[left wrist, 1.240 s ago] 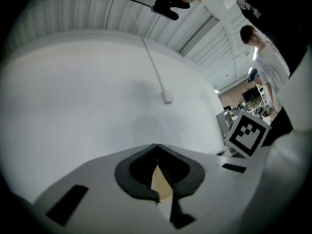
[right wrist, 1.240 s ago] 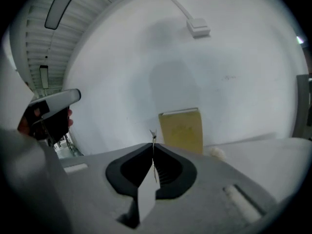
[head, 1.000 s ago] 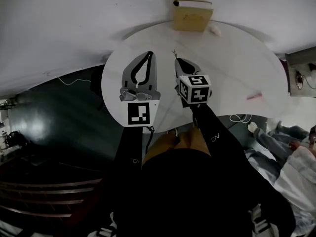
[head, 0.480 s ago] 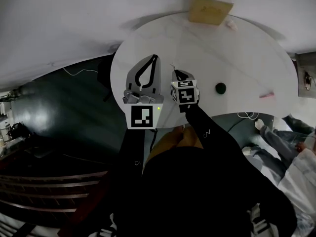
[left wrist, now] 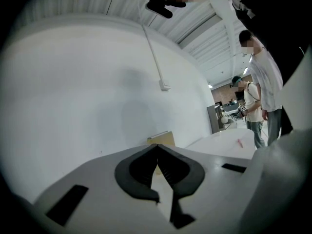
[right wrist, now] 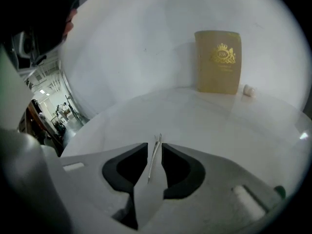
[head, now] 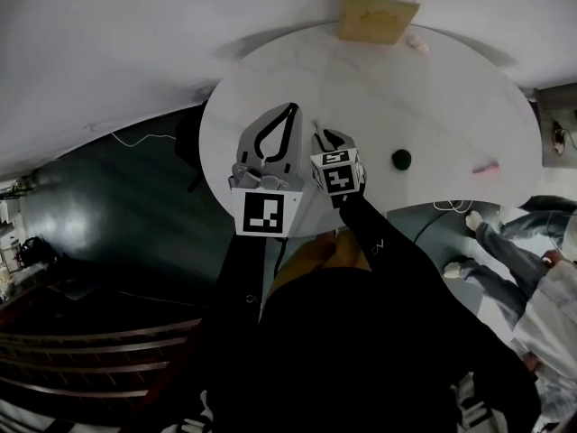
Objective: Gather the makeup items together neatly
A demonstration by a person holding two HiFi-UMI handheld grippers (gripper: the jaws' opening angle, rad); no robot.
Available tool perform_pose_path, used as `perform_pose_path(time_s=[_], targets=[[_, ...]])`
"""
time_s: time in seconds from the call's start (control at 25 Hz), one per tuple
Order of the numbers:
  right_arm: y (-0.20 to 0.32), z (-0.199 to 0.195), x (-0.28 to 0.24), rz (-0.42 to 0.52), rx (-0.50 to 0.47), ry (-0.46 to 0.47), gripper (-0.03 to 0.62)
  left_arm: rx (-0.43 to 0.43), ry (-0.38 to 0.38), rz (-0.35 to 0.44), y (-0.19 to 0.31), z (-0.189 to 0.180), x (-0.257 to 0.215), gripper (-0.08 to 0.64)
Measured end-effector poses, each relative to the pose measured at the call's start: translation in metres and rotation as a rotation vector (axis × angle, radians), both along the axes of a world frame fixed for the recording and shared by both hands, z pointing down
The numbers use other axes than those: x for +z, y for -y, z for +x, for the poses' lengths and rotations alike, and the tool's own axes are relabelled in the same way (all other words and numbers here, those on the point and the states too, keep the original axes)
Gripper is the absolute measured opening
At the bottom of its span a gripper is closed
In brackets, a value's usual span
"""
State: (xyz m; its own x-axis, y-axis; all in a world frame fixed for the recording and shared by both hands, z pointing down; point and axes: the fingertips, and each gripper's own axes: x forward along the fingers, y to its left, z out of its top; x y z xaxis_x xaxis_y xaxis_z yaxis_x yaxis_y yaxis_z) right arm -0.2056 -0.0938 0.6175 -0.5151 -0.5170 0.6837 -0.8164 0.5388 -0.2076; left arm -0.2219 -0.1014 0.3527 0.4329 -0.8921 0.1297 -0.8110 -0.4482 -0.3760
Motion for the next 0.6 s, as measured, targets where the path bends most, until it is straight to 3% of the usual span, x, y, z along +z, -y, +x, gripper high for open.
perform_pose_path(time_s=[0.24, 0.28, 0.4, 0.6], targets=[[0.029, 0.031, -0.124, 0.311, -0.003, 0.137, 0.075, 0.022, -0.02, 0.047, 0.005, 0.02, -0.015, 0.009], [0.033, 0.04, -0.147, 0.368, -0.005, 0.154, 0.075, 0.013, -0.052, 0.052, 0.006, 0.025, -0.02, 0.009], [0.045, 0.073, -0.21, 0.515, -0.002, 0.179, 0.075, -0.027, -0.265, 0.059, 0.011, 0.041, -0.04, 0.009], [0.057, 0.125, -0.297, 0.731, 0.009, 0.254, 0.075, -0.027, -0.251, 0.094, 0.019, 0.066, -0.059, 0.009]])
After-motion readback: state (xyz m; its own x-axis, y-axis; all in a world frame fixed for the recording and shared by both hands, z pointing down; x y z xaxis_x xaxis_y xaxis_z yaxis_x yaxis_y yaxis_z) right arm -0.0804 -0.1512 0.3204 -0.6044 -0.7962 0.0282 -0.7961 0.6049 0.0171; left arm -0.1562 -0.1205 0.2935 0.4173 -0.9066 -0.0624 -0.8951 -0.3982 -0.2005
